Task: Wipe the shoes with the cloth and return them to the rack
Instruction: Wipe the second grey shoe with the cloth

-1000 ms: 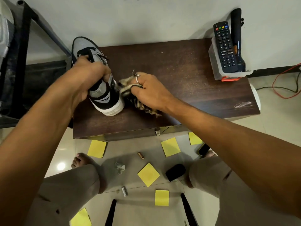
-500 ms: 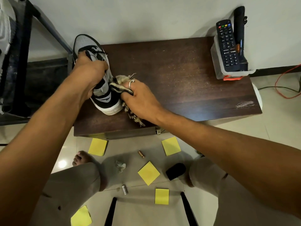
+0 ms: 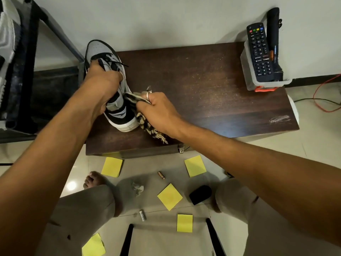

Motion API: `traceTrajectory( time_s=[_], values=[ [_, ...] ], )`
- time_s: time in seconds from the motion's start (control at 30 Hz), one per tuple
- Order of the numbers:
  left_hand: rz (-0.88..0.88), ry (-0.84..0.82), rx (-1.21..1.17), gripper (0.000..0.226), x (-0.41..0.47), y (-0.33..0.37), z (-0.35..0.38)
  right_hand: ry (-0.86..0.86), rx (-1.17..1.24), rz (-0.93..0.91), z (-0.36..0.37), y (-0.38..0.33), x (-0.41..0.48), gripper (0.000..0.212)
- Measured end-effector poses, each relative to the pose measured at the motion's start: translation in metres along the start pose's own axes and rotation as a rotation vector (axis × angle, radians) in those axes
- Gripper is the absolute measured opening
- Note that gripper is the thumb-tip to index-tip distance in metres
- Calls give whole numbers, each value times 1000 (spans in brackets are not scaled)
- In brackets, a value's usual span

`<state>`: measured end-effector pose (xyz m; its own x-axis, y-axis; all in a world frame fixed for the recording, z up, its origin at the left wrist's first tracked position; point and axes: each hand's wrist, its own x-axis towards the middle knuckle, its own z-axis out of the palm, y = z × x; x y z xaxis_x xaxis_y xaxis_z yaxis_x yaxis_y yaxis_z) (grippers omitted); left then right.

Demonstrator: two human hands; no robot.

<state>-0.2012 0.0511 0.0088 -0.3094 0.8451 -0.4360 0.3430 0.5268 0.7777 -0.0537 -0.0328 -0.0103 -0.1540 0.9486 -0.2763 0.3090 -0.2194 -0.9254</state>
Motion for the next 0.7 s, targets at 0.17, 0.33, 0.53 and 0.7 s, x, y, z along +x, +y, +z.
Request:
traceTrajectory(
  time_s=[0.17,0.33,0.53,0.7],
  values=[
    [2,-4,22,68,-4,3,-1,-13,20,-1,-6,5,2,24],
    [-10,-13,16,66,-5,2,-3,60,-11,-64,1,-2,13,24],
    [23,21,75,53,-7,1,-8,-143,-216,-67,-5,-4,10,23],
    [10,-39,30,49,-14,6,-13,-208,-278,-45,-22,-3,8,29]
  ],
)
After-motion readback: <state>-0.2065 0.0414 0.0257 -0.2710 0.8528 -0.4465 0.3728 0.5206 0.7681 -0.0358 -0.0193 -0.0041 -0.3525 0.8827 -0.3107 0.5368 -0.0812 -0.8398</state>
